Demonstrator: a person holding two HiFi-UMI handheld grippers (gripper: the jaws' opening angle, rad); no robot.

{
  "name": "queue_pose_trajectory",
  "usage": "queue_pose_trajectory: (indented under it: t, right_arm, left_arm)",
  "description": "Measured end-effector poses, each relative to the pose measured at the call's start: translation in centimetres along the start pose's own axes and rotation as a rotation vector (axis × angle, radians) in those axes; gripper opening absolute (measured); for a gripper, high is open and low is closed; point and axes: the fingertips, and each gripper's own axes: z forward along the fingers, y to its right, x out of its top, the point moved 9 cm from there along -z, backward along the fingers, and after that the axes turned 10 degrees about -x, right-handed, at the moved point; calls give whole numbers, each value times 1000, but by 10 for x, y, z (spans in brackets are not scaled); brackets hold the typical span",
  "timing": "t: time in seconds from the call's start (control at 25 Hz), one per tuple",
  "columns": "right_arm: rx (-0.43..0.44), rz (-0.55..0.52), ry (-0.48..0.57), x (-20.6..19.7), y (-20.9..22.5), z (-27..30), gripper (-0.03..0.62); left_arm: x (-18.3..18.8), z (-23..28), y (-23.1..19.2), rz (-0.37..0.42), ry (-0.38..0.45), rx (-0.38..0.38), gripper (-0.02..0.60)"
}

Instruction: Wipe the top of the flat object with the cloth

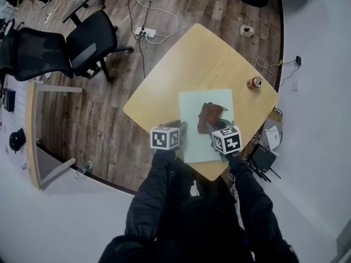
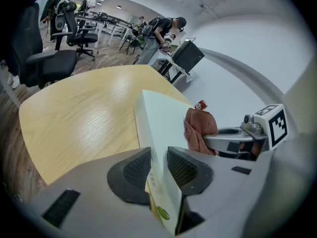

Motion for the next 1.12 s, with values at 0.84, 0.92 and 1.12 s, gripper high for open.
queue_pose_trajectory:
  t: [0.84,0.92,1.12]
  right_arm:
    - [59,9,-35,-90,-32,-45,69]
    - [62,9,-40,-99,-35,-51,69]
    - [78,21,-25,-112,-36,-61,69]
  left_arm:
    - [-2,0,3,-2,1,30,123]
    - [-2,1,4,-3,0,34,123]
    - [-3,2,4,-3,8,32,123]
